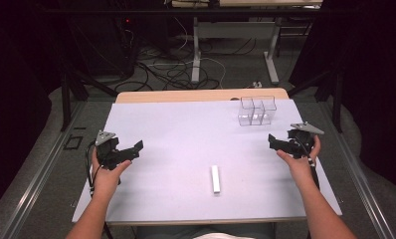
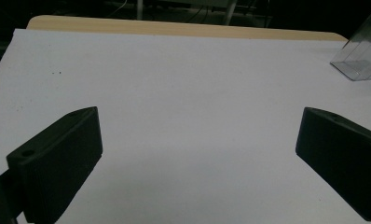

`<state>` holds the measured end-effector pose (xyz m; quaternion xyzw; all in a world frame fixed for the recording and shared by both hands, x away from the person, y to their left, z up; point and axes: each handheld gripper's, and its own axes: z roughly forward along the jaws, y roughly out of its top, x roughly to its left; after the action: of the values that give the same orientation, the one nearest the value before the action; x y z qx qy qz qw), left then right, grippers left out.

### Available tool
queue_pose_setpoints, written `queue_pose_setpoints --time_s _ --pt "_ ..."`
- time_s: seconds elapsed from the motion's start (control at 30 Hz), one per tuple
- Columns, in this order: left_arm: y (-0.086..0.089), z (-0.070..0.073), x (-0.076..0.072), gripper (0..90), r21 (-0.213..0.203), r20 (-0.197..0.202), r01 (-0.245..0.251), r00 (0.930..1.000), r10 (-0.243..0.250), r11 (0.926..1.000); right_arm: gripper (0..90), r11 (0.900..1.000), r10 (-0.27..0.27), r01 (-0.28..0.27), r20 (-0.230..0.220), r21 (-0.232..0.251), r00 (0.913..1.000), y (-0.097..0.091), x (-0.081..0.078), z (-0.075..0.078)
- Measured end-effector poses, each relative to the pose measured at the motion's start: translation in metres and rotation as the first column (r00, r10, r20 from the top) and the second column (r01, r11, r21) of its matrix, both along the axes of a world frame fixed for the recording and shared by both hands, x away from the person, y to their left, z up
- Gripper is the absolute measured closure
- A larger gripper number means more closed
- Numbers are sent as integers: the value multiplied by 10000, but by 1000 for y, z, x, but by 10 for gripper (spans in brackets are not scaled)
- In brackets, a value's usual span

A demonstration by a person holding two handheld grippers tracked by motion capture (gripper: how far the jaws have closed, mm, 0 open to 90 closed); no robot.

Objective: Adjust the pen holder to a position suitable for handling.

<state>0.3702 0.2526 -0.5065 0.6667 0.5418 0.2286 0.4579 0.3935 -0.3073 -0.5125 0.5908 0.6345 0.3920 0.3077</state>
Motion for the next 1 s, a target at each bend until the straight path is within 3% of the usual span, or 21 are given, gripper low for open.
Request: queue_pose_setpoints --time_s 0.13,0.17,0.23,0.4,0.57,0.73,1.0 --pt "0 1 -1 6 -37 15 -104 9999 104 9999 1 9999 -33 33 32 -126 10000 -1 2 3" --pt "0 1 -1 6 -53 31 -122 9999 122 9999 24 9997 -111 112 20 -194 9999 -1 3 5" --pt "0 1 -2 6 -69 12 -121 9999 121 9999 157 9989 -278 268 -257 -395 9993 -1 7 14" --pt "0 0 -2 6 -15 -69 -135 9999 135 9999 164 9982 -193 173 -341 -575 9992 -1 18 30" --pt "1 0 -2 7 -14 -106 -148 9998 148 9999 172 9981 -97 80 -279 -618 9996 1 36 51" --pt "1 -1 -1 10 -64 -111 -192 9998 191 9998 246 9968 -75 39 -451 -804 9990 1 63 71" --pt "1 -2 -1 14 -41 -112 -203 9997 203 9998 312 9976 -201 145 -814 -681 9965 1 90 75"
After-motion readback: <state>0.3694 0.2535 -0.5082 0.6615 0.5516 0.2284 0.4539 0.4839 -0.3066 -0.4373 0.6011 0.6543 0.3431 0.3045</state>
